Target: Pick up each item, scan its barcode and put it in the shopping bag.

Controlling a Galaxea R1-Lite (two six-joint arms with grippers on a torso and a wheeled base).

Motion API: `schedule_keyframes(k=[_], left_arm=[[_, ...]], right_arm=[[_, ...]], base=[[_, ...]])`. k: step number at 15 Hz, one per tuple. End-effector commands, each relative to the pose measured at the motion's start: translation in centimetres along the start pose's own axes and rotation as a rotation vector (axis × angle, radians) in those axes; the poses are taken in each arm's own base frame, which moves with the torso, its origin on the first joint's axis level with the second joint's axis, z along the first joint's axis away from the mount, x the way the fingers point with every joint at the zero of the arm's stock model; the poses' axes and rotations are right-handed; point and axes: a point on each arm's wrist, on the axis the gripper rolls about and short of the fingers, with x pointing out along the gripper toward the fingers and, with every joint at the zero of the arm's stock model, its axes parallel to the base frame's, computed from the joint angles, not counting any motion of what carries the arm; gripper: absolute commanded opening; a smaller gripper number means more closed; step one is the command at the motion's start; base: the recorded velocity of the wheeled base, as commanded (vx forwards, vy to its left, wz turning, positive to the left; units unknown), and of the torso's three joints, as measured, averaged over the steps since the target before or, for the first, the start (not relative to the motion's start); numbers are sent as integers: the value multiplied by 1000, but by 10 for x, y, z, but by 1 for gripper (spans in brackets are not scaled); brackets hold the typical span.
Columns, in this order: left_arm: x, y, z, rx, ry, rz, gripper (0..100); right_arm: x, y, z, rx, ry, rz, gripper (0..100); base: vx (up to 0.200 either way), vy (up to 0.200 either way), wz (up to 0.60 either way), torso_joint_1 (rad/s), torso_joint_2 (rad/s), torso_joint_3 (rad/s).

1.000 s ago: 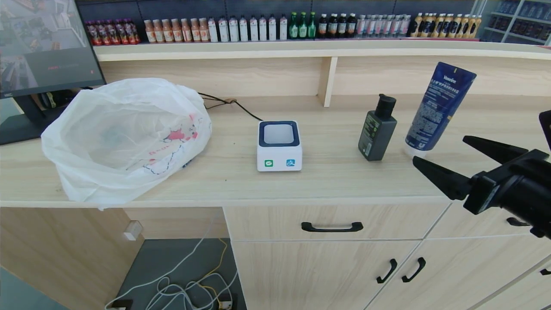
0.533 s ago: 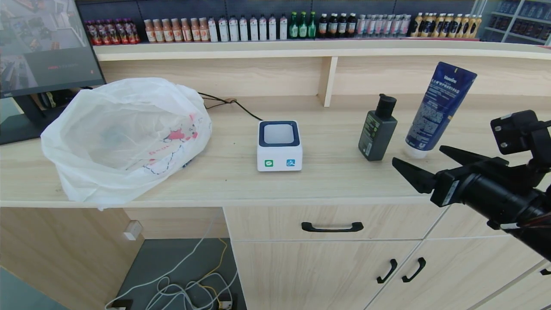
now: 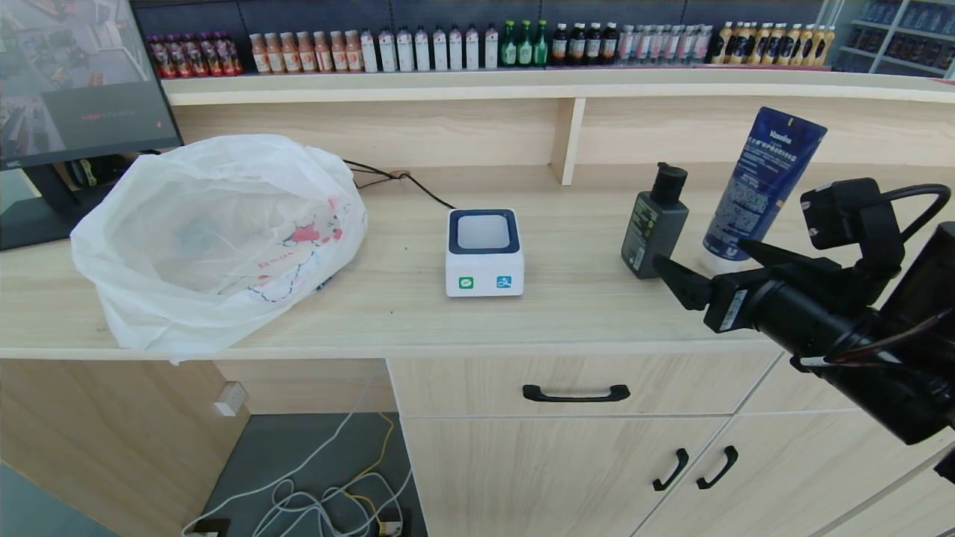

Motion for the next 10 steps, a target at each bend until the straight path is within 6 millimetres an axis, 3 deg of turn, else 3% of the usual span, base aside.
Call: schedule_keyframes(k=[1,10], left_arm=[[0,0,0,0,0,0,100],[0,0,0,0,0,0,100]], right_arm=[[9,2,-1,-1,3,-1,100],[43,-1,2,32,-38,-31,100]], base=[[0,0,0,0,0,0],[0,0,0,0,0,0]])
